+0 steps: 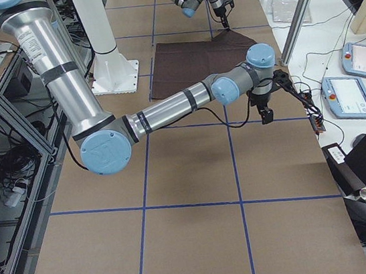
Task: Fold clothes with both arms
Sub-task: 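Lower the left gripper onto the sleeve nearest it and grasp it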
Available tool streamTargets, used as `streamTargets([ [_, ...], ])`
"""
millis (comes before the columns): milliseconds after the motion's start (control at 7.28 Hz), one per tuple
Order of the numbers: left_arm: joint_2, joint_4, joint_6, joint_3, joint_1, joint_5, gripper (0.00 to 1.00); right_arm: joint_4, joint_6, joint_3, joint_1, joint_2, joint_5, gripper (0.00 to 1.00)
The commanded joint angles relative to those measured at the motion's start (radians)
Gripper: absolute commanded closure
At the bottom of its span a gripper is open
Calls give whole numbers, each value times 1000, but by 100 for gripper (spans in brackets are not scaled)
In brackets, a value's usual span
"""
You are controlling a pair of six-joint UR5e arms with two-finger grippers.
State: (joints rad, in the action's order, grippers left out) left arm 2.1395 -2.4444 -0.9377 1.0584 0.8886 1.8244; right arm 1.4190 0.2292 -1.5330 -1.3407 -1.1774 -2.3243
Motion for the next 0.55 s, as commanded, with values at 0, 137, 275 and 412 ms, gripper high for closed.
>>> streamTargets([
  [0, 0, -5, -1, -6, 0, -4, 58, 1, 1, 1, 0, 2, 0, 0],
  [137, 2, -5, -3, -5, 0, -4, 63, 2, 1, 1, 1, 2, 0, 0],
  [275, 2, -5, -3, -5, 0, -4, 69, 3, -1, 1, 2, 2, -1, 0],
  [412, 2, -5, -4, -5, -2, -4, 69, 5, -1, 2, 2, 2, -1, 0],
])
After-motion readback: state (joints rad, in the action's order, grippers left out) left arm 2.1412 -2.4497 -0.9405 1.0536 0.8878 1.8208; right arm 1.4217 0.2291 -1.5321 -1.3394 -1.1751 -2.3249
